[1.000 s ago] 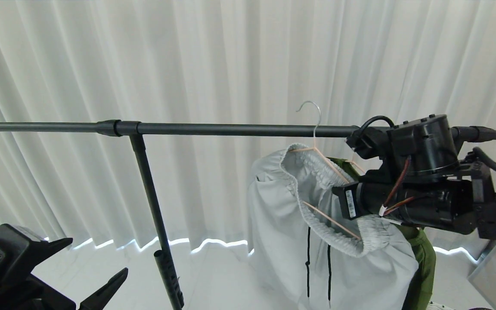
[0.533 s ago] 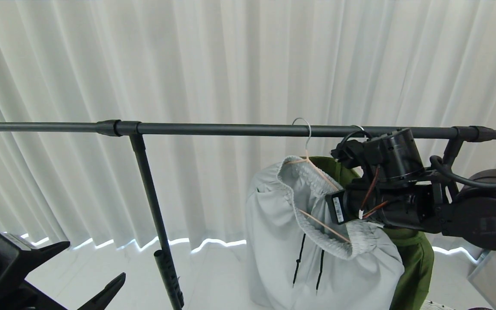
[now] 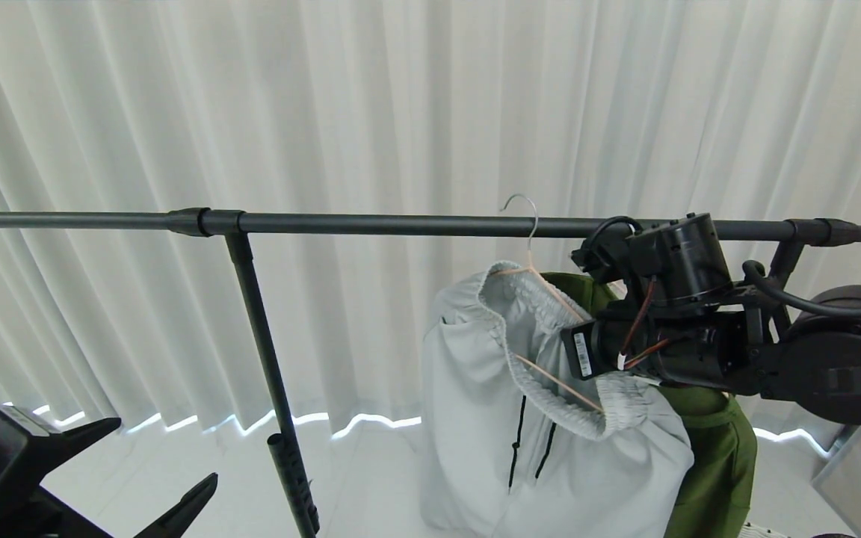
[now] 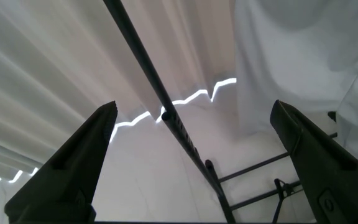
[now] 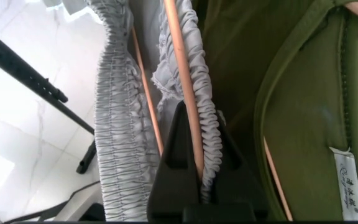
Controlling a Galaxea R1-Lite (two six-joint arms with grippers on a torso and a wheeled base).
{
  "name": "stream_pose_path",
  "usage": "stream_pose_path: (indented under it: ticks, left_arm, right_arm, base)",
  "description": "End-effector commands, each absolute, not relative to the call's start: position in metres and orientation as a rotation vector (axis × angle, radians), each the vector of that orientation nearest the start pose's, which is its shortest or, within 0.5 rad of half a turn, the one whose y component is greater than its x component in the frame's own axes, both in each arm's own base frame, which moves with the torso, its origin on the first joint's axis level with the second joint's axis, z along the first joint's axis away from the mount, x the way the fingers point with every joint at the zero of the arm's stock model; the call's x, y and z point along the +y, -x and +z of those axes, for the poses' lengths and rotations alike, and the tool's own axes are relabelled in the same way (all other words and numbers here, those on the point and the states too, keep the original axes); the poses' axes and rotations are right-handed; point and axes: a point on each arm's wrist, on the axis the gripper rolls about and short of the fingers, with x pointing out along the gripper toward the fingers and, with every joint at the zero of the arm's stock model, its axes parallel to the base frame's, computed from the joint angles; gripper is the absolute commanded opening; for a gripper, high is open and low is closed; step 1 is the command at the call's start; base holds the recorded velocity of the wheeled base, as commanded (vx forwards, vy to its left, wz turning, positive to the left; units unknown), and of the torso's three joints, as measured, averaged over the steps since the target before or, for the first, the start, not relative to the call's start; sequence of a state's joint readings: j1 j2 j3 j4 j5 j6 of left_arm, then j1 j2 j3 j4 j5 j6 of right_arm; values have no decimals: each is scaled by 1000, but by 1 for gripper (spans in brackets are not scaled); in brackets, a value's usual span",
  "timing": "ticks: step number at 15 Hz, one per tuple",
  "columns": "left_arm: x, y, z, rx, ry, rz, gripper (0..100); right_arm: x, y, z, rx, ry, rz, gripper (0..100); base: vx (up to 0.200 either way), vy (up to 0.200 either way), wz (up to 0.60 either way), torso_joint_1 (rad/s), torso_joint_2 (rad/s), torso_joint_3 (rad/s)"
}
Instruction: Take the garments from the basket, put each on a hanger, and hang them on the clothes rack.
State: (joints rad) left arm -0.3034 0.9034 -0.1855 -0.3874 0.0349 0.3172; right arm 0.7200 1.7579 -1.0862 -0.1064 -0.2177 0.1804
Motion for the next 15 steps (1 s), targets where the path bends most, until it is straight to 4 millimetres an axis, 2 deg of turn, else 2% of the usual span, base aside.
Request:
stream_pose_path:
  ticks: [1,4,5,11,15]
  left_arm:
    - [-27,-88,145,278,-368,-316,100]
    - [-27,-88,145,278,-370,-316,100]
    - [-27,-88,145,277,-369,-316,100]
    - [-27,-88,147,265,-368,-314,100]
    - [-21,-91,150,268,-348,-238,100]
  right_arm:
    - [211,-247,192,547,83,441,0]
    - [210,-248,192,540,95,403,0]
    - [210,-247,191,540,97,400,100]
    - [210,-249,194,495,112,348,100]
    - [196,-226,226,404,55,369,100]
  base:
    - [0,0,0,0,0,0]
    - [0,0,0,0,0,0]
    - [0,0,0,0,0,0]
    - [0,0,0,0,0,0]
    - [0,0,0,0,0,0]
